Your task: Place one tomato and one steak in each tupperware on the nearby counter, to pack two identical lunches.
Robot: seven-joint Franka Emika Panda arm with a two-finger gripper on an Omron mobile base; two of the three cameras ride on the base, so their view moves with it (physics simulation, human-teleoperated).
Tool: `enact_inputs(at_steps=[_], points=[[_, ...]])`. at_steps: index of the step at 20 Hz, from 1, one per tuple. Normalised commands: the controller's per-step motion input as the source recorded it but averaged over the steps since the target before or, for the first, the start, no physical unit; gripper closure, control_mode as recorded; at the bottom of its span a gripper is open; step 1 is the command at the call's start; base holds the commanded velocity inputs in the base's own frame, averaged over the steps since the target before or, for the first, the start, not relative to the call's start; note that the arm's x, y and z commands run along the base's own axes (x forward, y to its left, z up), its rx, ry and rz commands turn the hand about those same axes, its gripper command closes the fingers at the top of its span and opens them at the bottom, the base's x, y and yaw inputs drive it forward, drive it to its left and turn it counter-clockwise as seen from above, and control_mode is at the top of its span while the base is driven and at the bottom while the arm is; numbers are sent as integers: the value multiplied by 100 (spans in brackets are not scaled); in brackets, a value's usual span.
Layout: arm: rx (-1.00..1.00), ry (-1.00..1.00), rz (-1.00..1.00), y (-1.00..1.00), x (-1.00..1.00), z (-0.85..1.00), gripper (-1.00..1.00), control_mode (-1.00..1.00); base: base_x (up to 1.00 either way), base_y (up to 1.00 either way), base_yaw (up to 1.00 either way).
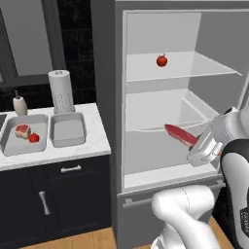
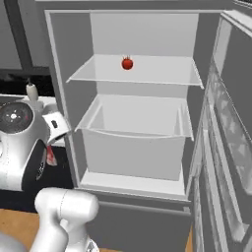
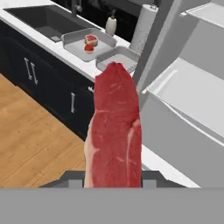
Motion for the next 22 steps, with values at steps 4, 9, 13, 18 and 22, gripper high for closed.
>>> enact_inputs(at_steps=[4, 9, 13, 18, 22], points=[[0, 0, 0, 0, 0, 0, 100, 100, 7, 100, 0], [0, 0, 0, 0, 0, 0, 100, 100, 36, 100, 0], [0, 0, 0, 0, 0, 0, 100, 100, 70, 100, 0], [0, 0, 0, 0, 0, 0, 100, 100, 99, 56, -5], [0, 0, 0, 0, 0, 0, 100, 100, 86, 4, -1]])
